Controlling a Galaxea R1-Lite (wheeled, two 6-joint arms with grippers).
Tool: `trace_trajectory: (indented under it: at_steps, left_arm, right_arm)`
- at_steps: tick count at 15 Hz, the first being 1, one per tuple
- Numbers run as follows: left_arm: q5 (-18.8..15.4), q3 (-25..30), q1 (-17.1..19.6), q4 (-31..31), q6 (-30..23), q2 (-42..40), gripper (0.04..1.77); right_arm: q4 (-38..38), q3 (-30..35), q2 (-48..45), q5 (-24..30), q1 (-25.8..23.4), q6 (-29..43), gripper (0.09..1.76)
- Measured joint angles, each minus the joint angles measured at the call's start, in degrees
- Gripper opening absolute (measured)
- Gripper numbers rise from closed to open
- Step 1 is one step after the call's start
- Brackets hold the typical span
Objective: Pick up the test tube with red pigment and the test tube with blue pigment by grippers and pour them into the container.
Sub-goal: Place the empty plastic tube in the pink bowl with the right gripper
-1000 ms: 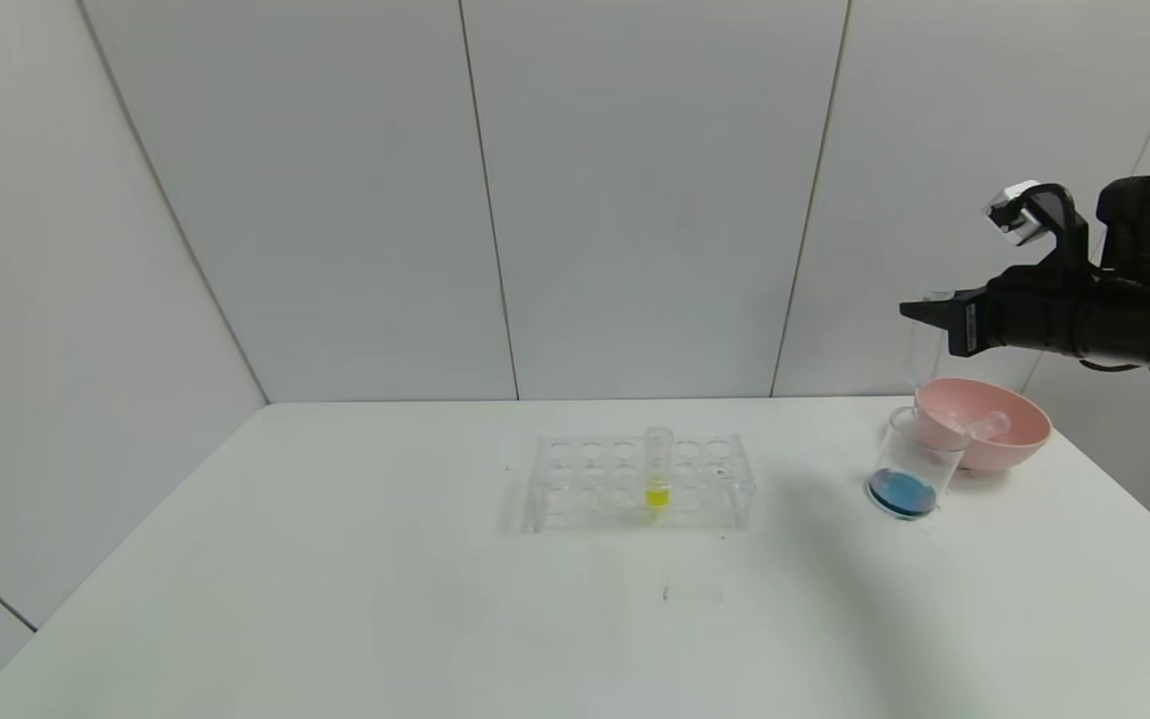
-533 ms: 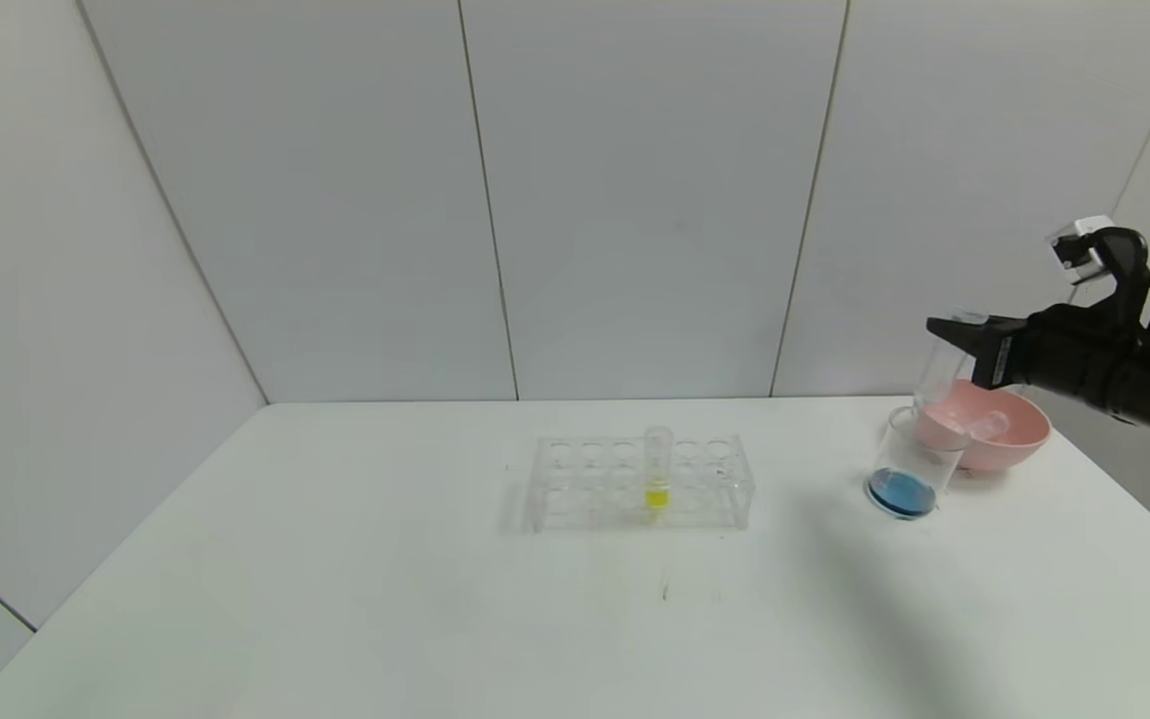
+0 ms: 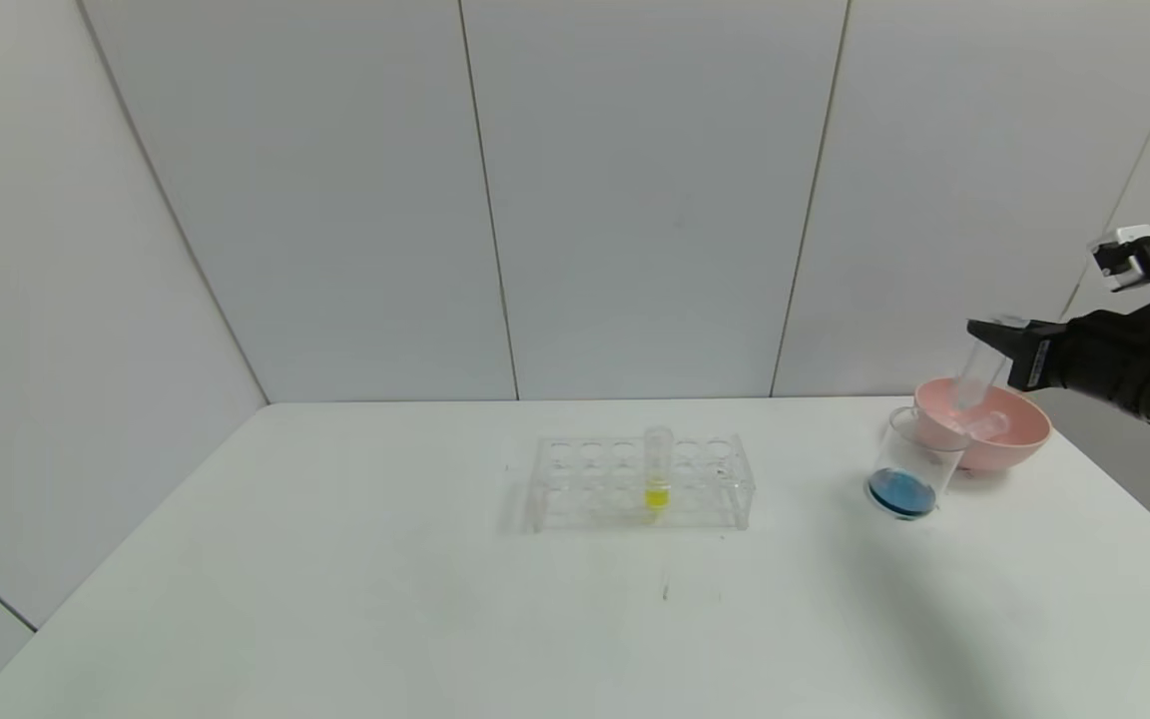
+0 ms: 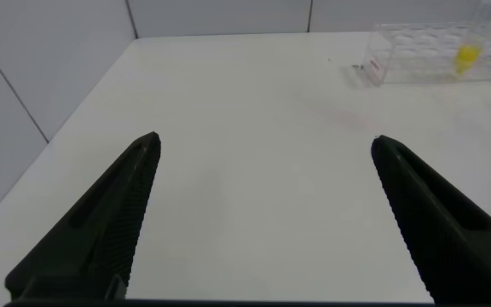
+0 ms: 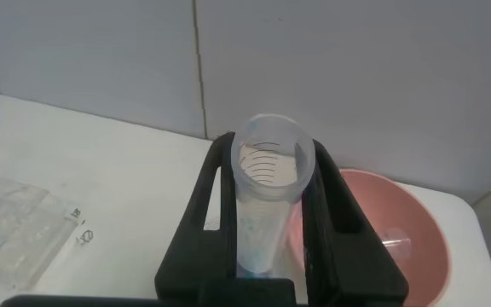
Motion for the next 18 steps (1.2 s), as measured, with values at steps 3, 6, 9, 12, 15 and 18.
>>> trace_trajectory:
  at_steps: [3, 6, 9, 12, 15, 18]
  left_arm:
    - [0.0, 0.0, 0.0, 0.02, 0.02, 0.0, 1.76]
    - [0.0, 0.0, 0.0, 0.02, 0.0, 0.0, 1.76]
    - [0.0, 0.0, 0.0, 0.02, 0.0, 0.0, 1.76]
    - [0.0, 0.0, 0.0, 0.0, 0.0, 0.0, 1.76]
    - [0.0, 0.0, 0.0, 0.0, 0.0, 0.0, 1.76]
    - [0.0, 0.0, 0.0, 0.0, 0.0, 0.0, 1.76]
  right_arm:
    - [-1.67, -3.89, 4.32, -0.35, -3.5, 0.09, 0.5]
    - [-2.02, -8.22, 9.48, -0.57, -6.4, 0.17, 0.5]
    - [-2.17, -11.19, 13.8, -1.68, -7.94, 0.15, 0.5]
    - [-2.49, -12.24, 16.04, -1.66, -8.5, 0.09, 0.5]
    - [-3.97, -12.43, 17.2, -1.52, -8.52, 0.06, 0.82]
    - [-4.11, -12.51, 18.02, -1.85, -8.16, 0.17, 1.1]
